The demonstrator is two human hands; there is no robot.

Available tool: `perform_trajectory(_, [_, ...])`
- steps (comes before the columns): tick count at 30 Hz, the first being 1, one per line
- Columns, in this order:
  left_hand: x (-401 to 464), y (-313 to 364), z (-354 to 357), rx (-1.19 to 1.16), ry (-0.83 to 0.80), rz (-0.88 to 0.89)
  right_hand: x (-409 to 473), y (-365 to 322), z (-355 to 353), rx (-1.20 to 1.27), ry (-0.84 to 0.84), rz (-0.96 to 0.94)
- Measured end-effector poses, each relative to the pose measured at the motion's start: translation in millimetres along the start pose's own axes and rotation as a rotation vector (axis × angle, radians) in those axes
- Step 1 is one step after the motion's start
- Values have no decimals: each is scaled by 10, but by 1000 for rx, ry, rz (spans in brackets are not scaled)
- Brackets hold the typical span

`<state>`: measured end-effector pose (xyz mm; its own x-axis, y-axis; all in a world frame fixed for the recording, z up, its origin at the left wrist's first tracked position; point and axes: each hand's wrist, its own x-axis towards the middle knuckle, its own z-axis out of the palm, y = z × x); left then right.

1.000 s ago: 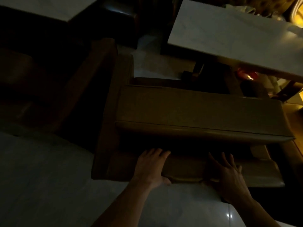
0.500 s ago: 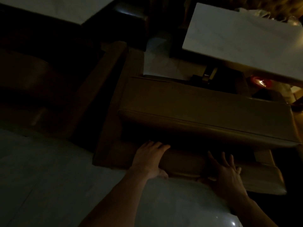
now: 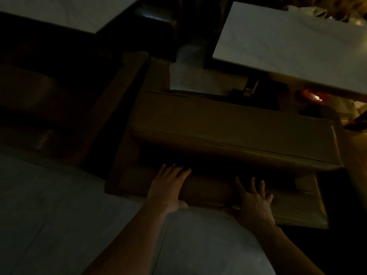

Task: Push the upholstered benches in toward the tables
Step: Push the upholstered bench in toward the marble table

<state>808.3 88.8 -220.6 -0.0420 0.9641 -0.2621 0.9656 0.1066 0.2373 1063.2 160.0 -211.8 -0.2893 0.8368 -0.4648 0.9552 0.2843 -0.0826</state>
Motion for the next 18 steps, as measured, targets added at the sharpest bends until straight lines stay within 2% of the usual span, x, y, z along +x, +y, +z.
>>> perform_trajectory(4, [-211, 225, -75, 10, 14, -69, -112, 68, -209, 28, -62, -29])
perform_trajectory(7, [-398, 595, -329, 24, 25, -52, -500, 335, -399, 112, 0, -48])
perform_trajectory(10, [-425, 578, -380, 1, 8, -104, -511, 270, -367, 125, 1, -76])
perform_trajectory(18, [-745, 1202, -861, -45, 29, 23, -1314, 495, -805, 140, 110, -1])
